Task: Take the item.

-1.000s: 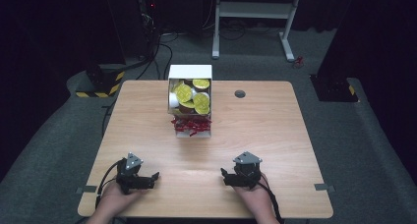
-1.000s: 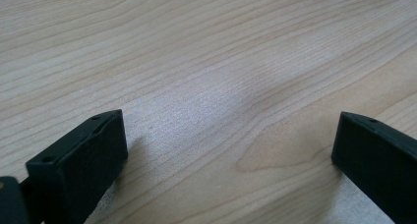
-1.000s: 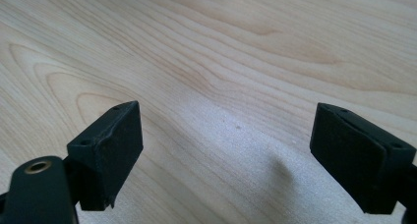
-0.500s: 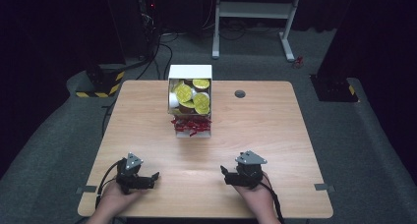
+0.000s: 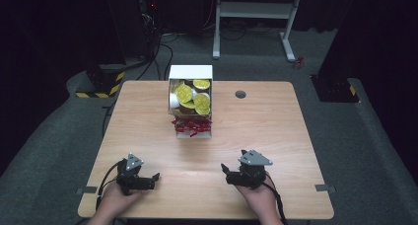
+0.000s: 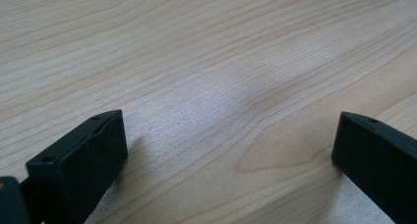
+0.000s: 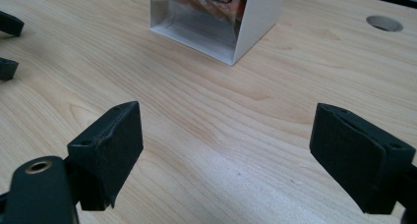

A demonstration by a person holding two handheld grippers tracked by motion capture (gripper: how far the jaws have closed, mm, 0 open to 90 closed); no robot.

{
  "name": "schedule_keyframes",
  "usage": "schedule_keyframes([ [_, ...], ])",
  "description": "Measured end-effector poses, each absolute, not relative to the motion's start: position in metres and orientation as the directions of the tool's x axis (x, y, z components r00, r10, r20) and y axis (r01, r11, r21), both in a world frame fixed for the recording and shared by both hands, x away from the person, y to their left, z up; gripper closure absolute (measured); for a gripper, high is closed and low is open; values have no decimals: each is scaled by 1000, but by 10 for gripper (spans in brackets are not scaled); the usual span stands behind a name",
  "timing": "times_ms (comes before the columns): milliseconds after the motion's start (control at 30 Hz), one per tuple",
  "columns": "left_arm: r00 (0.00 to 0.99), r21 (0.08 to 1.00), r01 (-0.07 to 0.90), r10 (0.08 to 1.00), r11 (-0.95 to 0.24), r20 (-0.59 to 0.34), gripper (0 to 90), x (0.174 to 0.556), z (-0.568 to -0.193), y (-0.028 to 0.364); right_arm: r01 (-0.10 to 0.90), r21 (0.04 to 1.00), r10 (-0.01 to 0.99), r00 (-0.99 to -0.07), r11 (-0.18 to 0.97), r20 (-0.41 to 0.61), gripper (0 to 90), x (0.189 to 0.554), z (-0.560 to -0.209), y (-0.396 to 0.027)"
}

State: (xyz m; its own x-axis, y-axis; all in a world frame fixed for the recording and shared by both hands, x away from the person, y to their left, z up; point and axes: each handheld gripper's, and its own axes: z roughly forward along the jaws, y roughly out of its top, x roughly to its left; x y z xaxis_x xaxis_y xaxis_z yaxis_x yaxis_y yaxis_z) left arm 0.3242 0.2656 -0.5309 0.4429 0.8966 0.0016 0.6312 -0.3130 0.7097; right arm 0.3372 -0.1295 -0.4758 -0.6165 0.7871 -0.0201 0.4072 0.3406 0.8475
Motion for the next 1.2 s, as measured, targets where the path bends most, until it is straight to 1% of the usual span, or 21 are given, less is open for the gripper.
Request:
schedule_keyframes([
  [267, 443, 710, 631, 897, -313, 2, 5, 324, -531, 266, 382, 864, 784, -620, 328, -24, 136, 335, -467, -132],
  [367, 443, 710, 631, 897, -313, 2, 5, 324, -531, 266, 372, 865, 782, -623, 337, -36, 142, 334, -468, -129],
  [500, 443, 710, 631, 897, -313, 1, 5, 324, -531, 266, 385, 858, 782, -623, 340, -30, 147, 335, -472, -126],
  [600, 443, 710, 631, 897, -313, 1, 5, 324, -531, 266, 375, 864, 787, -616, 336, -38, 190, 334, -474, -124],
  [733, 447, 708, 631, 895, -318, 4, 5, 324, -531, 266, 380, 869, 793, -608, 316, -23, 248, 333, -475, -120],
  [933, 443, 710, 631, 896, -313, 1, 5, 324, -531, 266, 384, 873, 781, -624, 302, 4, 332, 336, -473, -112],
  [1033, 443, 710, 631, 897, -312, 0, 5, 324, -531, 266, 392, 868, 779, -626, 304, 10, 349, 336, -473, -109],
  [1100, 443, 710, 631, 896, -312, 1, 5, 324, -531, 266, 396, 865, 775, -632, 310, 11, 380, 338, -472, -107],
  [1133, 443, 710, 631, 897, -312, 0, 5, 324, -531, 266, 400, 862, 770, -638, 311, 18, 419, 342, -470, -107],
  [1200, 444, 711, 630, 896, -313, 2, 5, 324, -531, 266, 398, 866, 766, -643, 304, 27, 427, 345, -469, -106],
])
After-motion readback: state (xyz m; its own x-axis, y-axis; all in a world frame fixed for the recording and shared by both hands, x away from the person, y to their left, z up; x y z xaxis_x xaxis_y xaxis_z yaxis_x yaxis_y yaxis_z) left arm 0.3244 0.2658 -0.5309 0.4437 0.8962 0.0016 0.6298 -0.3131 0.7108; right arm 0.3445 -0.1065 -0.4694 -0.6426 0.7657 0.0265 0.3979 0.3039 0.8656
